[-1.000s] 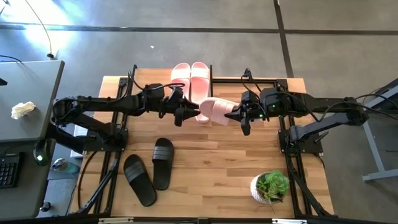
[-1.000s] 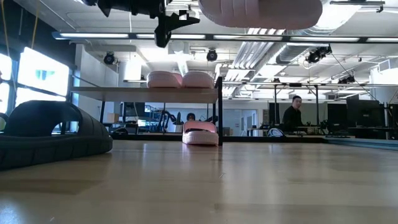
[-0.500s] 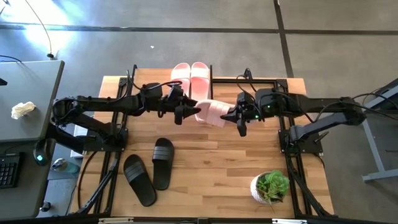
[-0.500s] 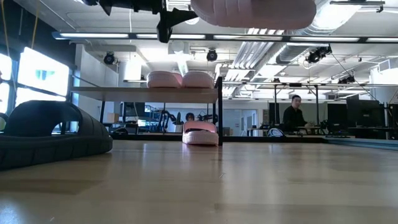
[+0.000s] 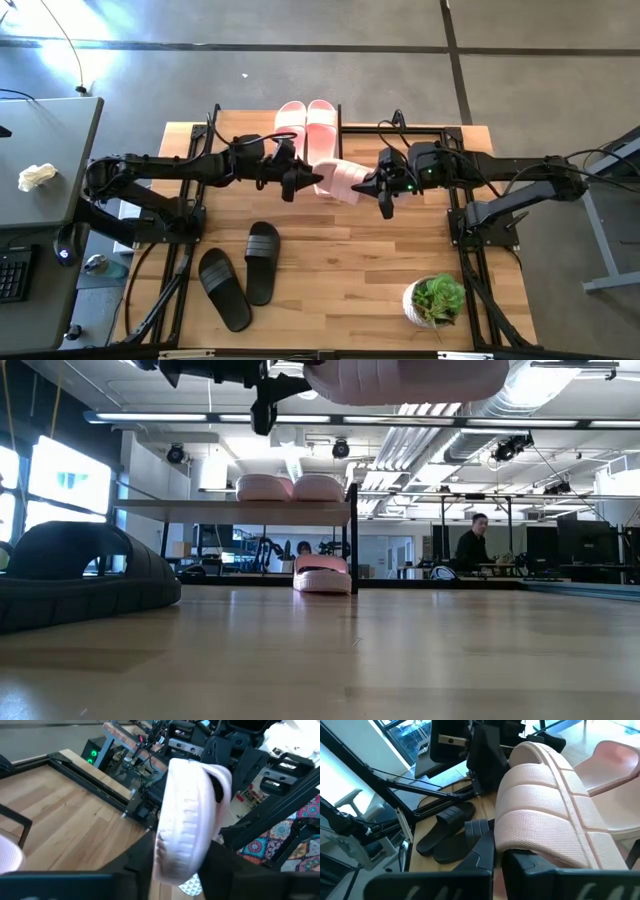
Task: Pick and place slides into the shelf
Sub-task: Put the pink slide under the shelf
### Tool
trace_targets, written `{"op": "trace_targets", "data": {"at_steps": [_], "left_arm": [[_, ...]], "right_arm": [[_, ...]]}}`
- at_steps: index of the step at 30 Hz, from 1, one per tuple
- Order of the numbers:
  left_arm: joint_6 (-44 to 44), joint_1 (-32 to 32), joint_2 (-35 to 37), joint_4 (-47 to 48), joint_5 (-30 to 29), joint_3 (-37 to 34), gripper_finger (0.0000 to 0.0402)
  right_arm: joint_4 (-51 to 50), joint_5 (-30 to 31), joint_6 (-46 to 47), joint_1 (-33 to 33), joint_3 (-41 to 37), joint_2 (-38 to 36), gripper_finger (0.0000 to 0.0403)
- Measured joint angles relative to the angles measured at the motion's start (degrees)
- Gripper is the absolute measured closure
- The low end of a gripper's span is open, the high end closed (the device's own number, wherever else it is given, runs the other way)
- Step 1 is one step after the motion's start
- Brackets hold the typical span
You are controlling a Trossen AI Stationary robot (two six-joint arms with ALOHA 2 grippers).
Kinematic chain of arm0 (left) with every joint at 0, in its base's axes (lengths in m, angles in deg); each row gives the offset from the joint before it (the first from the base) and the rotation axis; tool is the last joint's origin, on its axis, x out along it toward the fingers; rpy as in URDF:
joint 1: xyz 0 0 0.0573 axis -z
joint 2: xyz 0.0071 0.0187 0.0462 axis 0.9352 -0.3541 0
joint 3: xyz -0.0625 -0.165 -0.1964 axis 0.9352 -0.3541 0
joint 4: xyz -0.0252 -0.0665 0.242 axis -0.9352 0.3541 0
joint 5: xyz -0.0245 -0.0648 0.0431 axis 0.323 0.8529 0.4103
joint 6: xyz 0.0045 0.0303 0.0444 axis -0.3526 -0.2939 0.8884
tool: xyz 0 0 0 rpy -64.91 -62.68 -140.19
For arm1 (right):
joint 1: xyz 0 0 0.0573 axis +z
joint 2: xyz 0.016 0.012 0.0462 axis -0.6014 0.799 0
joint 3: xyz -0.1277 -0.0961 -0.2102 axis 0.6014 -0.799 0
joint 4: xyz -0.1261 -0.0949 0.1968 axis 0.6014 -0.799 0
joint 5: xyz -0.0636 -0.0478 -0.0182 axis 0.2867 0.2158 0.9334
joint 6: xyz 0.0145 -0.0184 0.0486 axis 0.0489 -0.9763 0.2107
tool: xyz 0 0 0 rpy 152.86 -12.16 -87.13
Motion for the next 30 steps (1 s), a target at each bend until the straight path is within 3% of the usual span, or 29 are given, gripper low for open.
{"op": "trace_targets", "data": {"at_steps": [6,12,16,20,30], "left_arm": [[0.01,-0.02,-0.02,-1.90,0.17,-0.02,0.0380],[-2.39,0.00,-0.02,-1.63,0.19,-0.02,0.0358],[-2.57,0.01,-0.02,-1.68,0.90,-0.02,0.0382],[-3.90,0.11,-0.02,-1.86,1.65,-0.02,0.0381],[-8.84,-0.01,0.00,-2.08,3.97,-0.02,0.0383]], "right_arm": [[0.37,-0.35,-0.30,0.00,0.00,-0.07,0.0403],[0.20,-1.02,-0.30,0.00,0.00,-0.07,0.0402],[-0.03,-4.74,-0.09,0.13,0.00,-0.42,0.0387],[-1.45,-8.18,1.56,0.95,0.00,-1.71,0.0348],[-6.80,-9.42,0.82,5.67,0.00,-8.19,0.0235]]}}
